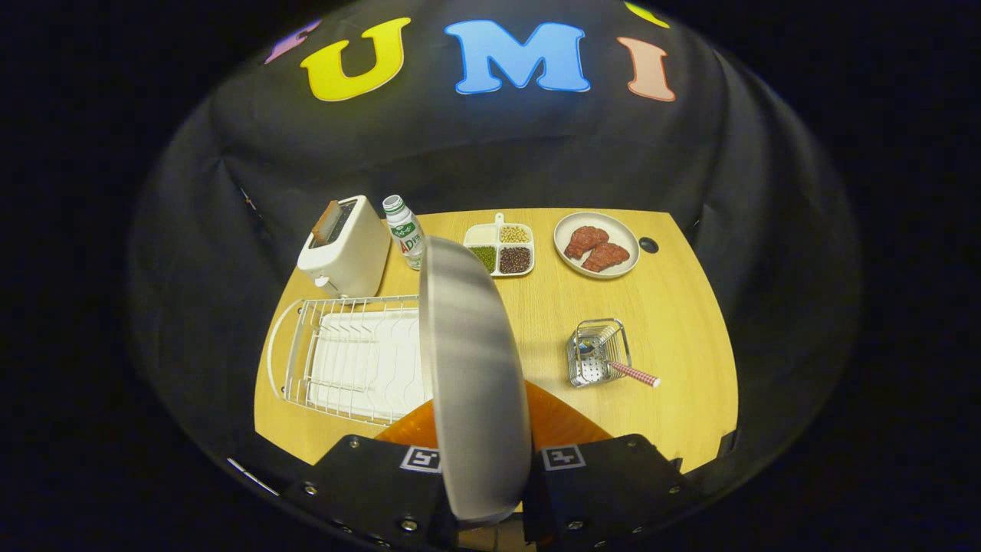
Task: Take the plate from the dish rack, then take the spoon from the basket and place it into the plate.
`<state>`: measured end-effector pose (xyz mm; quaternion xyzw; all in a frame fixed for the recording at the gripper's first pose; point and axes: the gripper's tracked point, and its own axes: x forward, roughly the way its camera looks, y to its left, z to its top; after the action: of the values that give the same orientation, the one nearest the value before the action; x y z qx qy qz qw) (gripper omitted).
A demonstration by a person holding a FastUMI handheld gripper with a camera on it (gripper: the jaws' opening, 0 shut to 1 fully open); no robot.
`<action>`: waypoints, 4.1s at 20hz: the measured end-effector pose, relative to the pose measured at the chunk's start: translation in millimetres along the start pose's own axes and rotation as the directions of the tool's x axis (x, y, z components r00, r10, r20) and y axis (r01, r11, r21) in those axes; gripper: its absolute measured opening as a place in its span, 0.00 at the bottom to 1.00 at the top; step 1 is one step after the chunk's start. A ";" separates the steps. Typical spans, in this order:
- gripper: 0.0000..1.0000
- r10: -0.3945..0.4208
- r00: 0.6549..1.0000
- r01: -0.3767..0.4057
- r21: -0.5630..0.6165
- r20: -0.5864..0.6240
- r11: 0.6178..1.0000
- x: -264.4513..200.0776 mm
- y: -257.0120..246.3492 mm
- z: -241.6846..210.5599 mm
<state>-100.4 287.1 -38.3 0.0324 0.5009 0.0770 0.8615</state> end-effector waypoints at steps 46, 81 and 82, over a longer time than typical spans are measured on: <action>0.49 0.126 0.818 -0.158 0.009 0.562 0.987 27.5 -227.5 -88.9; 0.05 0.174 0.668 -0.045 -0.194 0.723 0.980 113.1 -183.2 1.9; 0.05 0.170 0.665 -0.043 -0.189 0.727 0.981 108.3 -182.7 4.4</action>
<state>-25.7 124.9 -153.3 0.0227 0.0984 0.1464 0.9841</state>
